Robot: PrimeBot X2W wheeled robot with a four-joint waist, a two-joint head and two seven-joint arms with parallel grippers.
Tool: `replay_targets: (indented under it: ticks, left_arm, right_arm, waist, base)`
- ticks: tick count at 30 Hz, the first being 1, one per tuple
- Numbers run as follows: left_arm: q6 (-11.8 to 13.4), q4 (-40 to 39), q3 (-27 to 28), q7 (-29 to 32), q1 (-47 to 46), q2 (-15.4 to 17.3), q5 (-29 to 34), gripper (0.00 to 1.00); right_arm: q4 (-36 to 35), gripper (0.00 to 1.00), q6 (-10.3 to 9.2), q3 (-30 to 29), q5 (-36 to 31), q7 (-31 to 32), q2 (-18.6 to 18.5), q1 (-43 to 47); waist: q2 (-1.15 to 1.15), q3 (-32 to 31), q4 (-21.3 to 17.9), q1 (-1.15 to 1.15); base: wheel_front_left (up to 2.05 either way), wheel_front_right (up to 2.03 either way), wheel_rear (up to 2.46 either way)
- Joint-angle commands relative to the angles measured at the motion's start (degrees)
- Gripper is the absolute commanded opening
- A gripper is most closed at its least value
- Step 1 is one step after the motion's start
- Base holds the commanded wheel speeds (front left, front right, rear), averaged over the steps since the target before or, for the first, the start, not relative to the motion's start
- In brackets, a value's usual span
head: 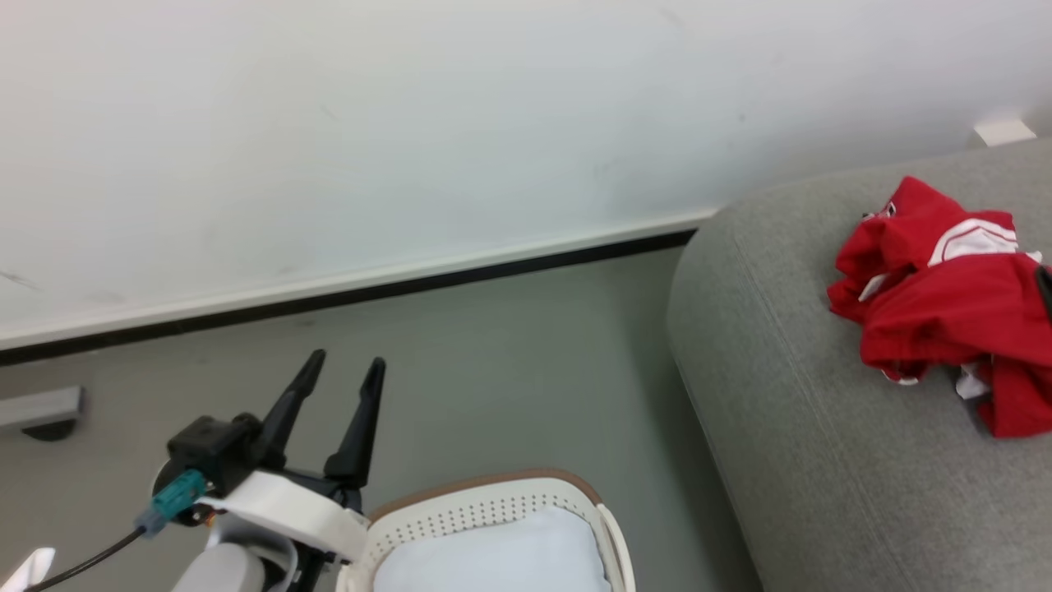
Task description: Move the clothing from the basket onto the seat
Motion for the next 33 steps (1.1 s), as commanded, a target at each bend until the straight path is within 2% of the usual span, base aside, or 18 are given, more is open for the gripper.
replay_targets:
  ticks: [1, 7, 10, 15, 25, 29, 33]
  left_arm:
    - [0.11, -0.23, 0.91, 0.0, 1.24, -0.37, 0.0, 1.0]
    - [2.07, -1.41, 6.32, 0.0, 4.16, -1.07, 3.67, 1.0]
    - [2.85, -1.79, 9.39, -0.01, 5.63, -2.78, 4.01, 1.0]
    - [2.39, -1.1, 13.98, 0.0, 8.16, -5.34, 5.0, 1.0]
    - [-0.31, 1.31, 20.44, -0.01, 11.71, -10.3, 8.66, 1.0]
    - [-1.37, 2.06, 21.28, -0.01, 12.22, -11.52, 11.36, 1.0]
    - [-2.01, 2.77, 22.2, -0.01, 12.21, -12.26, 12.91, 1.0]
  right_arm:
    - [-0.96, 1.0, -0.15, -0.49, -0.1, -0.59, 0.15, 1.65]
    - [-8.56, 1.0, -0.15, -6.4, -2.29, -6.16, 5.12, 6.3]
    - [-11.14, 1.0, -0.15, -10.44, -5.26, -11.32, 9.69, 9.54]
    - [-14.21, 1.0, -0.15, -13.74, -10.18, -17.45, 17.48, 14.93]
    - [-14.73, 1.0, -0.14, -13.16, -13.54, -22.38, 29.38, 24.26]
    - [-15.28, 1.0, -0.15, -11.11, -14.24, -22.45, 31.57, 26.24]
    - [-14.7, 1.0, -0.15, -9.54, -14.4, -22.46, 32.2, 26.0]
  waist:
    - [0.0, -1.98, 1.73, 0.01]
    - [0.0, -3.94, 4.24, 0.01]
    - [0.0, -4.52, 5.17, 0.01]
    - [0.0, -5.17, 6.1, 0.01]
    - [0.0, -5.01, 7.49, 0.01]
    - [0.0, -4.4, 7.74, 0.01]
    - [0.0, -4.05, 8.07, 0.01]
  base:
    - [0.0, 0.0, 0.0]
    - [0.0, 0.0, 0.0]
    - [0.0, 0.0, 0.0]
    - [0.0, 0.0, 0.0]
    - [0.0, 0.0, 0.0]
    - [0.0, 0.0, 0.0]
    - [0.0, 0.0, 0.0]
